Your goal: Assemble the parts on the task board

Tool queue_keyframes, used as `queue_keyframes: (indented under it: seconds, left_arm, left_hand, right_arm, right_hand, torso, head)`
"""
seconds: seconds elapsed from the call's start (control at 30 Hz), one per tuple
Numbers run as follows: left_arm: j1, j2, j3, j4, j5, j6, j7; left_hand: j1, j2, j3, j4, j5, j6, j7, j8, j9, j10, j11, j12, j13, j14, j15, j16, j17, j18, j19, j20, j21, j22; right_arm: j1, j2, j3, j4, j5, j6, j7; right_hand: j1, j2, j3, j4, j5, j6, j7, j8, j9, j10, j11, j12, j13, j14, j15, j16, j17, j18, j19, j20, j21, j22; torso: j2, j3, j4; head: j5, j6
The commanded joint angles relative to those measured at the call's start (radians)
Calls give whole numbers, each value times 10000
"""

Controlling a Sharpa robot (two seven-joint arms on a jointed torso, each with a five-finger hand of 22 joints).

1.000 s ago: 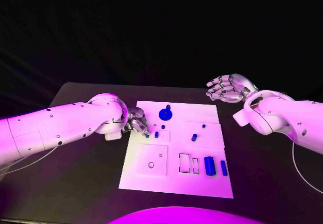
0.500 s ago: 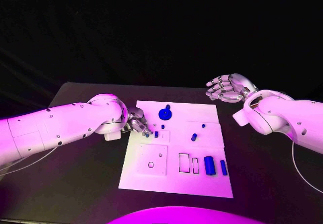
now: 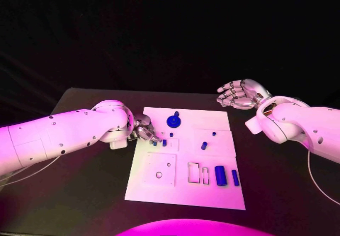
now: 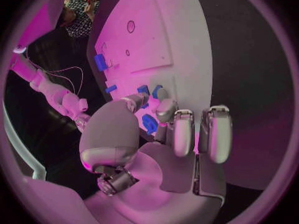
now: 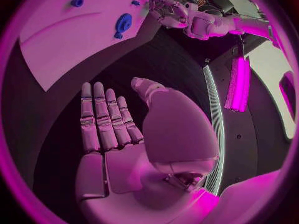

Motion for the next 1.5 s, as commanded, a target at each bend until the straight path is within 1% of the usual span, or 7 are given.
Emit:
queue_keyframes:
  seconds: [0.03,0.43,0.67,0.77,0.87,0.97,1.5]
  left_arm:
    - [-24,-40,5,-48,-40,-67,-11]
    - [-18,-121,189,-72,528,-716,240]
    - [-1,-190,325,-61,1524,-1966,1124]
    - [1,-217,341,-54,1830,-2657,1841]
    - [1,-225,338,-23,1767,-3051,2669]
    - [-1,-202,307,8,1431,-3227,3517]
    - [-50,450,-50,-288,-3423,-3765,5696]
  left_hand:
    - [27,4,-113,52,-45,-48,47,-57,10,-90,-15,-56,-41,875,42,-32,2148,-87,606,16,-53,1822]
    - [114,-99,-475,209,-93,-278,128,-106,43,-366,55,-294,-336,862,95,-56,2111,-33,479,42,-198,1610]
    - [165,-33,-1090,223,-682,-1111,517,-785,-413,-1494,400,-1203,-1562,773,392,-211,1875,108,129,249,-602,1046]
    - [374,9,-1326,222,-662,-1564,768,-1109,-741,-2781,637,-2304,-2979,475,600,-682,1188,314,-419,420,-1241,193]
    - [1159,-74,-1404,192,-614,-1952,959,-1167,-963,-3296,816,-2380,-3191,177,769,-1043,688,573,-1145,579,-2132,-918]
    - [3209,-213,-793,-255,-440,-3792,1293,-1953,-1591,-4995,1131,-3501,-3966,-1338,1047,-2961,-1702,1076,-2701,853,-4237,-3301]
    - [4571,-1102,-332,-324,-615,-2225,1305,-2188,-3934,-5301,1256,-5733,-6789,-1950,1140,-3723,-3158,1137,-2700,928,-5030,-3895]
  right_arm:
    - [-5,-9,1,24,-10,120,73]
    - [-5,7,1,-6,-10,101,73]
    - [-5,19,1,-41,-10,71,88]
    - [-5,20,1,-62,-3,62,108]
    - [-5,19,1,-82,11,61,124]
    - [-5,26,1,-102,21,60,136]
    - [-5,50,1,-114,28,61,151]
  right_hand:
    - [-115,-13,-7,-49,40,23,991,-58,-11,12,53,-67,-12,-18,36,-65,-11,90,-22,20,-57,-17]
    - [-129,0,-19,-62,41,18,1005,-70,-34,3,64,-77,-15,-28,54,-97,-51,80,-120,41,-69,-127]
    - [-140,12,-30,-81,40,25,1012,-75,-57,1,73,-82,-15,-19,67,-124,-98,82,-219,63,-69,-254]
    - [-136,15,-30,-91,41,29,1009,-75,-62,4,73,-81,-15,-12,68,-128,-109,84,-240,67,-67,-286]
    - [-119,28,-22,-114,45,57,994,-65,-69,28,60,-72,-12,21,59,-126,-128,96,-249,71,-55,-341]
    - [-112,37,-16,-124,47,70,986,-60,-72,39,54,-69,-11,36,54,-125,-136,101,-246,72,-50,-364]
    - [-96,47,-7,-146,49,94,974,-52,-78,58,42,-63,-10,63,43,-124,-153,110,-238,72,-42,-407]
  torso:
    - [9,-4,-2]
    - [4,-14,-1]
    - [-2,-1,9]
    - [-2,1,7]
    - [-2,4,6]
    - [1,0,6]
    - [4,-2,-6]
  head:
    - [-21,2]
    - [-63,21]
    - [-50,36]
    - [-67,39]
    - [-78,48]
    - [-90,62]
    - [-101,81]
